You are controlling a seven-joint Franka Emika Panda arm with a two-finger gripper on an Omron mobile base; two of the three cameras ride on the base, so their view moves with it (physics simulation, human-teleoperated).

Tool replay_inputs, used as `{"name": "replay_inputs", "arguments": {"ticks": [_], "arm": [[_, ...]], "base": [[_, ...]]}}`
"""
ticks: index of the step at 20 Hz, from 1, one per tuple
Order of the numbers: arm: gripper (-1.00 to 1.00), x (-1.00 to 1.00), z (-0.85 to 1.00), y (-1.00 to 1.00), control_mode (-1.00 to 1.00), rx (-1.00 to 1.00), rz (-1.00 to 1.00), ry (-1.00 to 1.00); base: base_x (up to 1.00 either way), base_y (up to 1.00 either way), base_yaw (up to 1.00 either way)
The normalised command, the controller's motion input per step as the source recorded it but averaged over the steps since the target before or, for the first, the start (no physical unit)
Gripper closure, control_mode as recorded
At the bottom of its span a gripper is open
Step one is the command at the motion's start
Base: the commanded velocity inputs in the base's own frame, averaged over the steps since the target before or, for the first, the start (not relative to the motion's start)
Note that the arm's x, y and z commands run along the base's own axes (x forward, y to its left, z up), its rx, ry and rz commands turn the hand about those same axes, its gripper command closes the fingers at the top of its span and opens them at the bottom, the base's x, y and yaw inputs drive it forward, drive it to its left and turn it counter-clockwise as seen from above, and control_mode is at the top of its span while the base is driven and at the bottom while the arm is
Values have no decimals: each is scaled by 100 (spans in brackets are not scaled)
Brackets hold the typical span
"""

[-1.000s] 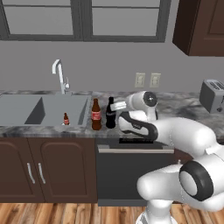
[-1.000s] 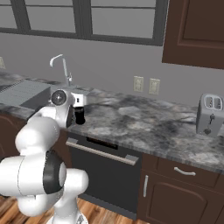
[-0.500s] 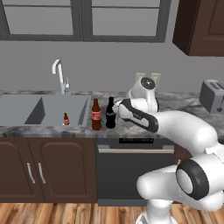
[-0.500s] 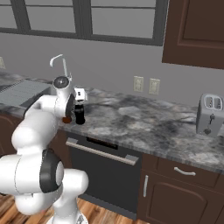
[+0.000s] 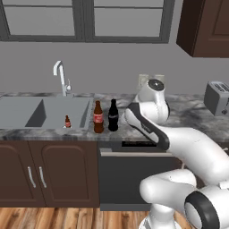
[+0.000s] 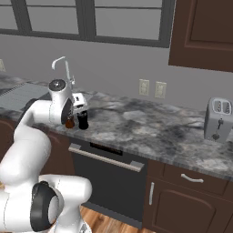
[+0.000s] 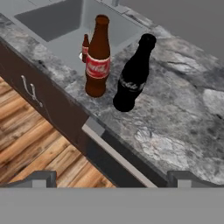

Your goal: Place the large bottle from the dining counter next to the other large bottle outside the sink, and place the small bottle from the dining counter next to the other small bottle inside the sink.

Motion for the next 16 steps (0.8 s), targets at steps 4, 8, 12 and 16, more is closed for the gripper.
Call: {"name": "replay_inputs", "arguments": {"ticks": [4, 8, 12, 16], "arm": [[-100, -39, 0, -33, -100, -1, 1, 0], [-100, -17, 0, -26, -100, 0, 0, 0], [-100, -11, 0, -15, 100, 0, 0, 0], [-100, 0, 0, 0, 100, 0, 0, 0]], "base": [[0, 0, 0], [0, 0, 0], [-6, -4, 0], [-47, -3, 0]]}}
